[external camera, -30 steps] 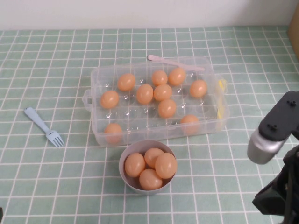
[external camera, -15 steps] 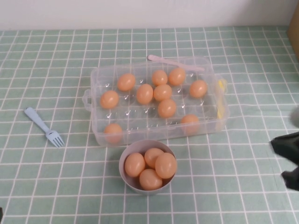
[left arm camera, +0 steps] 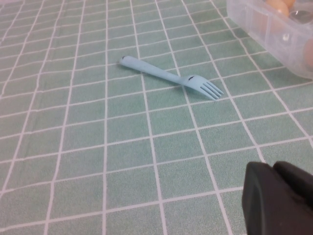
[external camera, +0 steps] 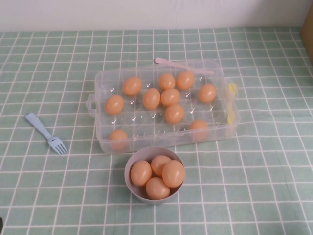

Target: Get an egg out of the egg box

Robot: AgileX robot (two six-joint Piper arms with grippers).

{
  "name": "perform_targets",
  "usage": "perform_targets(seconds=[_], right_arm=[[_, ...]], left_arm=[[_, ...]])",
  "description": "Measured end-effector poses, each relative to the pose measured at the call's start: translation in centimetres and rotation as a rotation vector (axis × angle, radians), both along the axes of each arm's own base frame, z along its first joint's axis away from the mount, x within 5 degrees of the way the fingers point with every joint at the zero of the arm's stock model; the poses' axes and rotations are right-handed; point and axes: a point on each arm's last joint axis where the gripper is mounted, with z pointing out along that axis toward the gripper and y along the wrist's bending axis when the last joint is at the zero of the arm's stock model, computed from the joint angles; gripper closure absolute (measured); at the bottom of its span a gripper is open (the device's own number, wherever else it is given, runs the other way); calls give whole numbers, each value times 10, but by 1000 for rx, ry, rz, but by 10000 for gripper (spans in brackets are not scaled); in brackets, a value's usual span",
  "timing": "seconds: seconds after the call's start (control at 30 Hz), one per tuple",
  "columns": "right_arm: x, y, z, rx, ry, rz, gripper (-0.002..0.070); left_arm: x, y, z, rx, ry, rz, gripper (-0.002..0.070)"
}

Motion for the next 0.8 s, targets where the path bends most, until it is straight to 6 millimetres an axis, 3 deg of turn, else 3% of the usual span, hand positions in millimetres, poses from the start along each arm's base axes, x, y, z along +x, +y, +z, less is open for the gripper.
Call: perform_targets(seconds=[0.3, 0.6, 0.8], right_arm=[[-20, -1, -5, 11, -164, -8, 694], [-24, 3, -22, -2, 23, 40, 694], [-25, 3, -24, -11, 50, 45, 694]], left_arm=[[0, 0, 0, 0, 0, 0, 678], [0, 0, 0, 0, 0, 0, 678], [0, 0, 0, 0, 0, 0, 678]])
